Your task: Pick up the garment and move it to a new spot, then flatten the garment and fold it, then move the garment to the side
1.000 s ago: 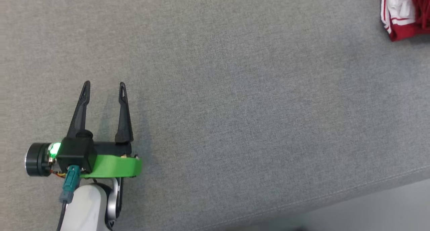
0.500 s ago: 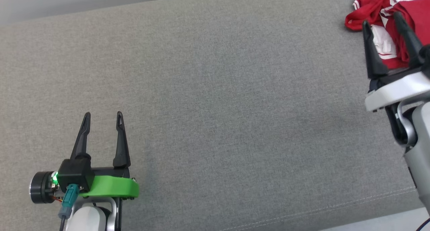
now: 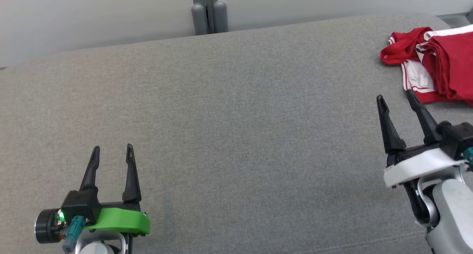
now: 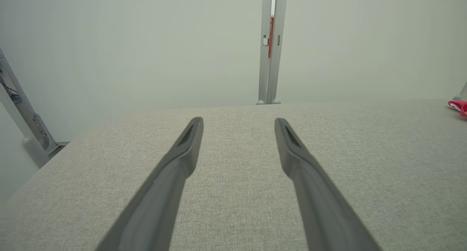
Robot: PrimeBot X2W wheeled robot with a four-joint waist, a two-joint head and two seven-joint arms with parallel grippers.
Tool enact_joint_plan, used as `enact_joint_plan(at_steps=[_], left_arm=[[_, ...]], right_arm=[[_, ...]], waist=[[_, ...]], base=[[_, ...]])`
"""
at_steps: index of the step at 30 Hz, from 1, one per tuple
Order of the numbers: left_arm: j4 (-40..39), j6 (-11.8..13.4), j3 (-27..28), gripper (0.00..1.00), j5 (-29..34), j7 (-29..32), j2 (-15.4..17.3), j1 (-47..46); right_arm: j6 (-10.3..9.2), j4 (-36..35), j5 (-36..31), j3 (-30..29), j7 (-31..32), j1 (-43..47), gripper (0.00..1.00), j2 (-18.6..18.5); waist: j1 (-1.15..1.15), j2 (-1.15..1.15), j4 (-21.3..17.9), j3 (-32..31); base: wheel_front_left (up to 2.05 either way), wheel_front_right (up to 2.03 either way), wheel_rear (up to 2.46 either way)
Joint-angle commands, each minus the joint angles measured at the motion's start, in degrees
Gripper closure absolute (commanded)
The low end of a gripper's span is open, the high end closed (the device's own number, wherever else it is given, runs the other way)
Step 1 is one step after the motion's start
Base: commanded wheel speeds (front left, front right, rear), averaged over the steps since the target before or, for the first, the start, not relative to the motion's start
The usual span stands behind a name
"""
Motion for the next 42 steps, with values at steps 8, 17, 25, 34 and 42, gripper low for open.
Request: enact_joint_plan(at_steps=[8,17,25,34,42], left_arm=[[0.5,-0.9,0.9,0.00,-0.2,-0.2,-0.2,2.0],[1.2,-2.2,1.4,0.00,-0.4,-0.2,0.1,2.4],[1.6,-2.6,1.7,0.00,-0.2,-0.2,0.1,2.8],[2.4,-2.9,2.1,1.00,-1.2,0.0,-0.6,2.1],[3.7,-3.8,3.4,1.00,-8.4,2.4,-1.1,1.6]], right_arm=[[-0.11,-3.7,-0.9,-2.9,-0.1,8.3,0.00,4.3],[-0.11,-6.3,-2.5,-4.6,-0.1,12.6,0.00,7.1],[-0.11,-6.9,-2.9,-5.2,-0.1,13.9,0.00,7.5],[0.01,-6.1,-2.4,-5.3,0.0,13.8,1.00,8.0],[0.01,-4.8,4.7,-5.8,2.0,13.7,1.00,8.9]], waist=[[0.01,0.00,2.3,-3.4],[0.01,0.00,3.5,-5.2],[0.01,0.00,3.8,-5.5],[0.01,0.00,4.1,-5.6],[0.01,0.00,4.0,-5.6]], base=[[0.00,0.00,0.00],[0.00,0.00,0.00],[0.00,0.00,0.00],[0.00,0.00,0.00],[0.00,0.00,0.00]])
